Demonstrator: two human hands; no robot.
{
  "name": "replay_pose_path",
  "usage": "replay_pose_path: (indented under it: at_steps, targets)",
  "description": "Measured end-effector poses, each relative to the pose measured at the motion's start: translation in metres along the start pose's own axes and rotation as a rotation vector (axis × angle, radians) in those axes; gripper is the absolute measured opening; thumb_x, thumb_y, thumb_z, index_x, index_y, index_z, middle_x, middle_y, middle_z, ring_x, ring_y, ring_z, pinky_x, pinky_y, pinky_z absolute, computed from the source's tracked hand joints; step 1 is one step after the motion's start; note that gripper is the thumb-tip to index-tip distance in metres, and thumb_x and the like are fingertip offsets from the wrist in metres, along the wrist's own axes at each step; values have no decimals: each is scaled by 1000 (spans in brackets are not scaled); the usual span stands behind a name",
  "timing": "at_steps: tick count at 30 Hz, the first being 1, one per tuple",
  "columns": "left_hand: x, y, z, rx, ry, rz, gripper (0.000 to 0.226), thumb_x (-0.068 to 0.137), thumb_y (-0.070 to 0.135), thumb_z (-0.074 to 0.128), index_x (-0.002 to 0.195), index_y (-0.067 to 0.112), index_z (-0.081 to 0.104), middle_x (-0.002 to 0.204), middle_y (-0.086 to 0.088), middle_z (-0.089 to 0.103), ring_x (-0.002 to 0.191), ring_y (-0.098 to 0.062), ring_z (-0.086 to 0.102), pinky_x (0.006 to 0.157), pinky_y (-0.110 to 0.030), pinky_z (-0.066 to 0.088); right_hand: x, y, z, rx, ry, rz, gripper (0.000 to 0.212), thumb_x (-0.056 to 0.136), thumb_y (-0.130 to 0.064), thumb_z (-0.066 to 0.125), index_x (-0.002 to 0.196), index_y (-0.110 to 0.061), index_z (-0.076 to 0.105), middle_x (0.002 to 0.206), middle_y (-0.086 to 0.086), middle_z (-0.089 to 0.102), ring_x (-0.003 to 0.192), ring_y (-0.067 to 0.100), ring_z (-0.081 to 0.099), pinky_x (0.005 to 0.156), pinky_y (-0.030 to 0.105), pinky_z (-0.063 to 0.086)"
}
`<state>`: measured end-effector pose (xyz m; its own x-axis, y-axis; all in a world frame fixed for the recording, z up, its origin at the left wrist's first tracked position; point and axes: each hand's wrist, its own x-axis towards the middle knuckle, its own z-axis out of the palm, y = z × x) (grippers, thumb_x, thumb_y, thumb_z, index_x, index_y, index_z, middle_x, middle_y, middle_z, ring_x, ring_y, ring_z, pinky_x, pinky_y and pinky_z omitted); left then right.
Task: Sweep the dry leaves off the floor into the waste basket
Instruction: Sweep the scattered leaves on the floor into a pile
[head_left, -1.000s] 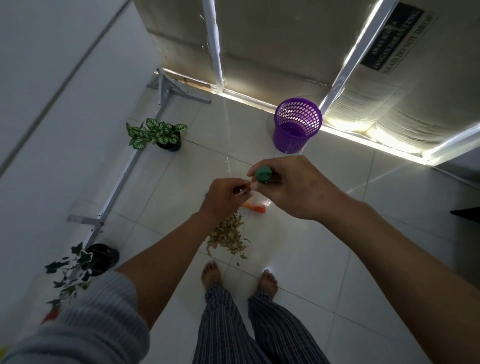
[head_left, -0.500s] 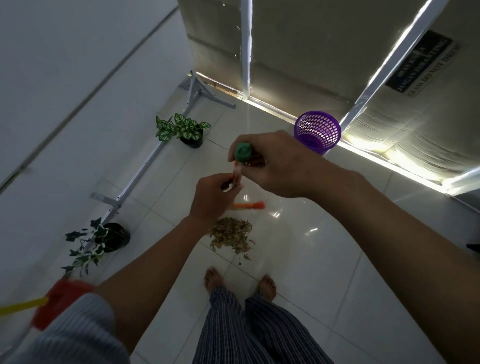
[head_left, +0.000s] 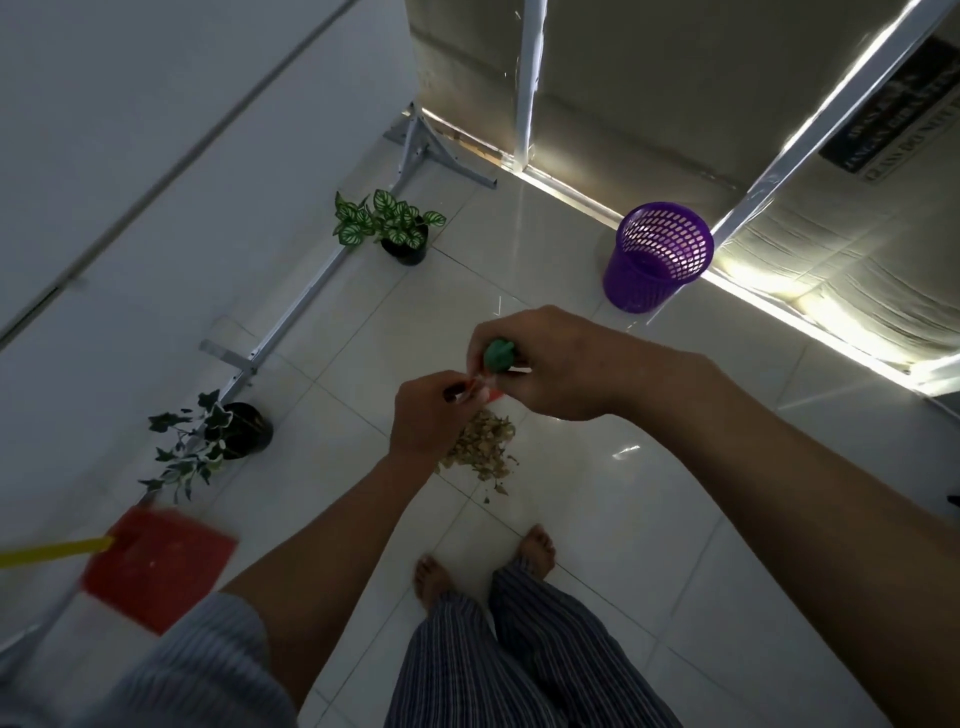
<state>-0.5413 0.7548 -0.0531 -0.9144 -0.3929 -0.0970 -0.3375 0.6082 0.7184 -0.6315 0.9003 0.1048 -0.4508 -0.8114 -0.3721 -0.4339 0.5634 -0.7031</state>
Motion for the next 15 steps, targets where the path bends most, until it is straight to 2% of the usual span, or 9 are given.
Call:
replay_pose_path:
  at_steps: [3, 8, 12, 14, 15]
  targets:
    - [-8, 5, 1, 11, 3, 26, 19, 74, 39, 73, 68, 21, 71, 63, 11, 66, 56, 2, 55, 53, -3, 35, -9, -3, 1, 2, -19, 25, 18, 94, -11, 62, 105, -25, 67, 107, -8, 64, 101, 12, 60, 92, 36, 55]
    - [-16, 14, -7, -25, -24, 117, 17, 73, 33, 76, 67, 17, 72, 58, 15, 57, 51, 4, 48, 53, -1, 32, -24, -11, 3, -2, 27, 67, 18, 94, -13, 63, 103, -29, 66, 110, -7, 62, 102, 14, 60, 92, 36, 55]
    - [-17, 16, -21, 15, -71, 223, 18, 74, 30, 77, 63, 22, 66, 48, 20, 44, 50, 2, 51, 49, -8, 29, -31, -22, 9, 17, 133, 61, 18, 93, -15, 64, 105, -28, 66, 109, -7, 65, 102, 14, 61, 90, 39, 57]
    - [-15, 17, -30, 32, -79, 273, 16, 76, 22, 78, 66, 15, 68, 47, 20, 38, 52, 10, 50, 50, -2, 30, -34, -30, 12, 49, 203, 54, 18, 94, -16, 65, 106, -29, 63, 111, -5, 65, 103, 14, 63, 90, 40, 58]
    - [-12, 17, -33, 33, -76, 293, 15, 76, 22, 77, 68, 12, 69, 49, 19, 41, 51, 12, 49, 51, 0, 30, -35, -33, 12, 60, 234, 48, 19, 94, -16, 65, 106, -30, 62, 111, -4, 66, 102, 15, 64, 90, 39, 58]
